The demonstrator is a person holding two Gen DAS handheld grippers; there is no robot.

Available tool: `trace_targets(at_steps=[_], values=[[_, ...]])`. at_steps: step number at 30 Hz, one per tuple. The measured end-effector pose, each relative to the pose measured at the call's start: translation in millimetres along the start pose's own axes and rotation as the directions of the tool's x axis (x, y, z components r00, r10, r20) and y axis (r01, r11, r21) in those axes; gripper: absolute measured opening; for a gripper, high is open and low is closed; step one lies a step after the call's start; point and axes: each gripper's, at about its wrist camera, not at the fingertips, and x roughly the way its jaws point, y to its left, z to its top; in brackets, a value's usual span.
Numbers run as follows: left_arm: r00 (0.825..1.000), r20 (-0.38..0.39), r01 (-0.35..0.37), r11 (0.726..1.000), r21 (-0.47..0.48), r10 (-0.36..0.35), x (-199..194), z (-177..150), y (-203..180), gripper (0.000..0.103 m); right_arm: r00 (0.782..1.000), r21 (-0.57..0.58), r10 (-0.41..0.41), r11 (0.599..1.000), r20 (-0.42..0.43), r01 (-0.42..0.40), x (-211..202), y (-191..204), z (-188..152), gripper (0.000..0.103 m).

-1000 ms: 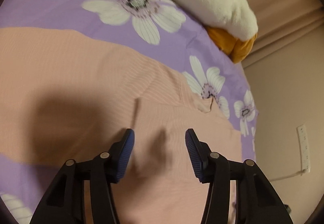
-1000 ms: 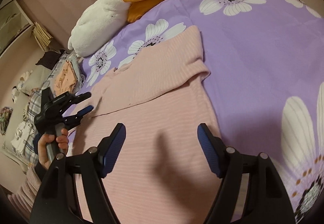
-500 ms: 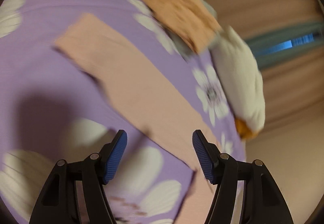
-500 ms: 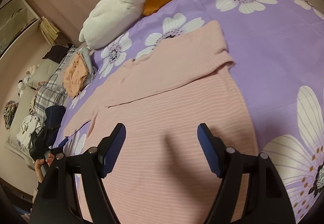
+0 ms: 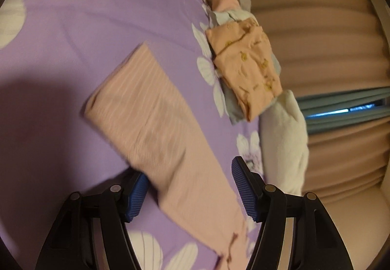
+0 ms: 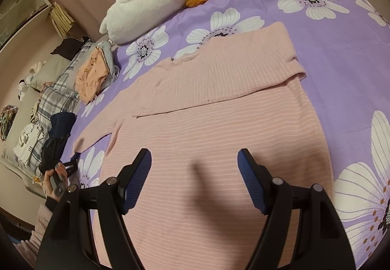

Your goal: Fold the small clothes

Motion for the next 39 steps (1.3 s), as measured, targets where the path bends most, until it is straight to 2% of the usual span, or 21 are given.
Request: trace_targets(at_steps=[3,5,6,8,10,11,13,17,22,26,27,29,32,34,35,37,38,39], values=[[0.999,0.021,-0.045,0.999,0.025,0.045,3,5,-3,0.060,1.000,0.011,-0.006,1.000,-0.010,0.006,4,-2,0,0.074],[0.996,0.029,-0.086,0.994,0.061,0.085,5,5,-7,0.040,1.000,0.014,-0.006,1.000,-0.013,0.006,5,-3,-1,0.074],[0.994,0.025,-0.108,0.991,0.082,0.106,7,5,-8,0.023,1.000,0.014,-0.007,1.000,-0.014,0.007,5,-3,-2,0.074],[0.986,0.010,-0.168,0.972,0.167,0.168,10,1,-19,0.009,1.000,0.014,-0.007,1.000,-0.013,0.007,5,-5,-3,0.074],[0.979,0.023,-0.200,0.946,0.253,0.201,8,-6,-37,0.007,1.000,0.020,-0.001,1.000,-0.012,0.001,5,-8,-3,0.074],[0.978,0.033,-0.205,0.932,0.299,0.204,6,-11,-50,0.002,1.000,0.027,0.003,1.000,-0.011,-0.003,4,-10,-4,0.074],[0.981,0.042,-0.192,0.915,0.355,0.190,2,-18,-71,0.002,1.000,0.040,0.009,0.999,-0.008,-0.009,3,-13,-6,0.074],[0.990,0.039,-0.140,0.862,0.487,0.139,-1,-45,-127,0.002,1.000,0.059,0.030,0.998,0.005,-0.031,-4,-21,-10,0.074],[0.996,-0.036,-0.045,0.781,0.623,0.087,14,-102,-194,0.002,0.998,0.087,0.049,0.995,0.032,-0.052,-16,-36,-13,0.074],[0.991,-0.094,0.001,0.696,0.718,0.096,39,-162,-233,0.002,0.998,0.124,0.045,0.991,0.047,-0.050,-27,-56,-18,0.074],[0.988,-0.111,0.011,0.667,0.745,0.109,48,-184,-241,0.002,0.998,0.132,0.043,0.990,0.050,-0.050,-29,-60,-20,0.074],[0.981,-0.147,0.034,0.625,0.780,0.129,63,-216,-249,0.002,0.998,0.143,0.036,0.989,0.056,-0.044,-34,-69,-24,0.074],[0.964,-0.188,0.060,0.530,0.846,0.190,89,-279,-251,0.002,0.998,0.161,0.026,0.986,0.062,-0.035,-40,-81,-29,0.074],[0.950,-0.204,0.068,0.481,0.874,0.237,103,-312,-246,0.002,0.998,0.175,0.024,0.984,0.065,-0.035,-43,-87,-31,0.074],[0.941,-0.211,0.071,0.456,0.887,0.264,111,-327,-241,0.002,0.998,0.182,0.021,0.983,0.066,-0.033,-44,-90,-32,0.074],[0.909,-0.222,0.068,0.401,0.913,0.352,129,-357,-223,0.002,0.998,0.191,0.018,0.981,0.065,-0.030,-45,-93,-33,0.074],[0.893,-0.231,0.071,0.387,0.920,0.387,134,-367,-218,0.003,0.998,0.192,0.016,0.981,0.065,-0.028,-46,-95,-33,0.074],[0.862,-0.241,0.069,0.367,0.928,0.446,143,-379,-210,0.012,0.998,0.190,0.014,0.981,0.065,-0.026,-47,-95,-33,0.074]])
